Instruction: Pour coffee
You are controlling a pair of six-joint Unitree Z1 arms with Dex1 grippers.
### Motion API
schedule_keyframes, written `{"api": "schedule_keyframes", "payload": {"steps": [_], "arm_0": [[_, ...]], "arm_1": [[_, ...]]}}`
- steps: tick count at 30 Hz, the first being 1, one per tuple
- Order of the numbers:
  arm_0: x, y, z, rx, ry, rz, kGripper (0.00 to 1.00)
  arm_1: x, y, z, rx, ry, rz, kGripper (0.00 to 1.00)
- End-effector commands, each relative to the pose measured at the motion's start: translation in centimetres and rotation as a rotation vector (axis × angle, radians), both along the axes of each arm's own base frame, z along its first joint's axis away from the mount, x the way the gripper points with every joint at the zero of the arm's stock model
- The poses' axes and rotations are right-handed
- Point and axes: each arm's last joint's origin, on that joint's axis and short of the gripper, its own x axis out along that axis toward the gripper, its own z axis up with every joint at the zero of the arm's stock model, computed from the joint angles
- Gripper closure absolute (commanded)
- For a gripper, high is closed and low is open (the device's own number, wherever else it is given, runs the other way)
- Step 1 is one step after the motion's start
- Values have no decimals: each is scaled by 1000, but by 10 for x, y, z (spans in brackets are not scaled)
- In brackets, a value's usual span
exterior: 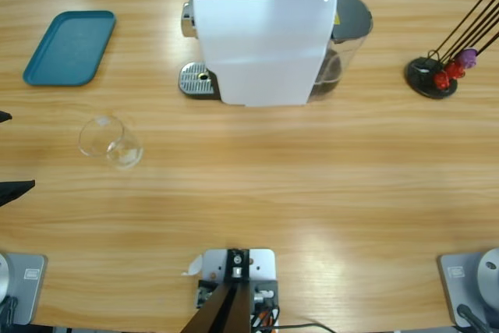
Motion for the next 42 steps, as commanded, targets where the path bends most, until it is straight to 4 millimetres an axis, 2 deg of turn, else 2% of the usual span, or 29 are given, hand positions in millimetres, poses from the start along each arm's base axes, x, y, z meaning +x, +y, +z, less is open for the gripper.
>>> {"api": "schedule_keyframes", "payload": {"steps": [1,5,11,15,23,28,34,40,42], "arm_0": [[-12,10,-9,-28,-19,6,4],[-12,11,-9,-28,-21,7,4],[-12,11,-10,-30,-25,8,4],[-13,12,-10,-34,-29,8,4],[-13,12,-10,-35,-32,7,4],[-14,13,-10,-36,-33,6,4],[-15,14,-10,-42,-40,6,4],[-17,15,-10,-47,-45,7,4],[-17,15,-10,-47,-45,7,4]], "arm_1": [[27,44,-44,-86,64,37,1000],[12,63,-33,-63,35,87,1000],[-8,87,-44,-85,44,135,1000],[-8,102,-63,-116,72,150,1000],[5,126,-114,-218,138,157,1000],[11,136,-131,-256,165,172,1000],[5,148,-161,-325,217,192,1000],[-2,152,-180,-372,280,205,1000],[-3,150,-173,-387,259,219,1000]]}}
